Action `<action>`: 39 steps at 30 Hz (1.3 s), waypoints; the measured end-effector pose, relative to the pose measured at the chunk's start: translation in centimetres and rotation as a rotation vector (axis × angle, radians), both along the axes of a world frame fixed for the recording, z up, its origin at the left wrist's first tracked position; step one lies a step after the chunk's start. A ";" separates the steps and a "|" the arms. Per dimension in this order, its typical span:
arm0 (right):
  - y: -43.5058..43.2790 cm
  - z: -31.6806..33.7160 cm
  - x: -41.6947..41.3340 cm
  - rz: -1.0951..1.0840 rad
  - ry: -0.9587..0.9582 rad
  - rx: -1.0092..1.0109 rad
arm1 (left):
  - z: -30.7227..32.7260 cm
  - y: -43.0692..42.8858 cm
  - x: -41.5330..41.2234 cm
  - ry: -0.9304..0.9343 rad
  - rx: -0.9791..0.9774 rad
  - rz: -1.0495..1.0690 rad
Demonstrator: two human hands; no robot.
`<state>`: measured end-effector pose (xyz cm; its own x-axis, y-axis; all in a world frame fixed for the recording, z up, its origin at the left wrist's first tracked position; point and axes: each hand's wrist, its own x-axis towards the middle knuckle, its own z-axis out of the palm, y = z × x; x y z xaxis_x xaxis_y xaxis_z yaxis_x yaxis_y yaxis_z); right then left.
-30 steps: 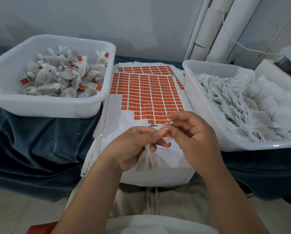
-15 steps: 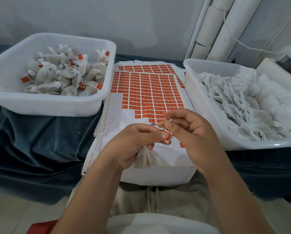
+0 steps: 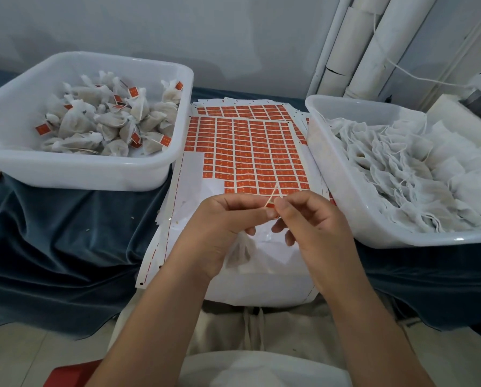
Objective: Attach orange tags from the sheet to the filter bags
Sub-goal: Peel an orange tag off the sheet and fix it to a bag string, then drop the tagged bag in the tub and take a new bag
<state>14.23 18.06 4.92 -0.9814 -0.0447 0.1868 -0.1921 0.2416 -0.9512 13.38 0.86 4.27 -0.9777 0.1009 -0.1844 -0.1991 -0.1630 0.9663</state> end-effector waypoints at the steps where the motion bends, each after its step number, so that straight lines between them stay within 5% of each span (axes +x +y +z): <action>1: 0.2 0.0 -0.1 -0.009 0.026 0.029 | 0.0 0.0 0.0 -0.005 0.014 -0.014; 7: -0.1 -0.2 0.0 -0.092 0.102 0.225 | 0.2 0.4 0.3 0.009 -0.038 0.037; 11: -0.7 -0.5 0.4 -0.087 0.023 0.113 | 0.1 1.3 0.5 0.105 -0.201 0.200; 21: -0.4 -0.5 -0.1 -0.138 0.058 0.046 | 0.5 0.9 0.4 0.083 -0.101 0.057; 31: -1.2 -1.1 0.1 -0.126 0.103 0.144 | -0.6 1.4 0.0 0.028 -0.110 0.164; 39: -1.9 -1.7 1.0 -0.196 0.020 -0.127 | 3.2 -1.1 -0.5 0.052 0.027 0.331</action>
